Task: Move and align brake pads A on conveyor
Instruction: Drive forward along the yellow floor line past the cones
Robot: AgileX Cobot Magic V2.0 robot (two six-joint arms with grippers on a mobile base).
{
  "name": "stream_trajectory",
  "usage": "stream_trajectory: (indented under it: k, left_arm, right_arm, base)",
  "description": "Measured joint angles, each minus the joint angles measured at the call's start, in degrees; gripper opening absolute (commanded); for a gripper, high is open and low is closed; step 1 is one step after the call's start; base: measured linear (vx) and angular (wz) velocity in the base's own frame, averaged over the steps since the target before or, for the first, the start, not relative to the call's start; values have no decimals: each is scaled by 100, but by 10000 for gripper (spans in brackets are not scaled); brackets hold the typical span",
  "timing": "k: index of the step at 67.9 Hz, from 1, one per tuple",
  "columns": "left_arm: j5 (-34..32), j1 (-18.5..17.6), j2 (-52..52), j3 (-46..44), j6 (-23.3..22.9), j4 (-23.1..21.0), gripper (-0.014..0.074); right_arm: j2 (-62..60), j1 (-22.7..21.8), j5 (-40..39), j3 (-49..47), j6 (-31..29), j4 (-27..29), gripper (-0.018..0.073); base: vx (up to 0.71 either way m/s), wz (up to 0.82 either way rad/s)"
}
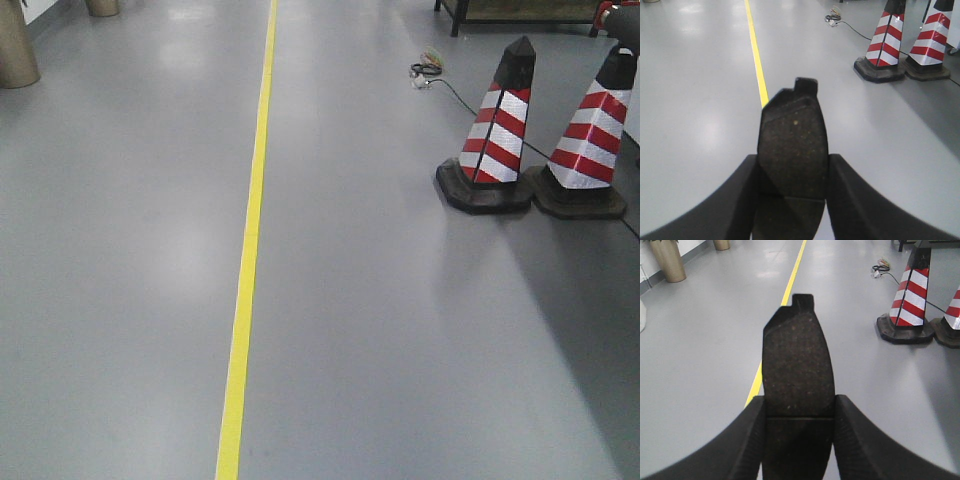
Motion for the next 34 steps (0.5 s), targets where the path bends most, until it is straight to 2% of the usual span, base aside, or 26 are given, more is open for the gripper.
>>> stream_trajectory:
  k: [34]
  left_arm:
    - [0,0,0,0,0,0,-6]
  right_arm:
    - [0,0,0,0,0,0,-4]
  base:
    - [69,-1]
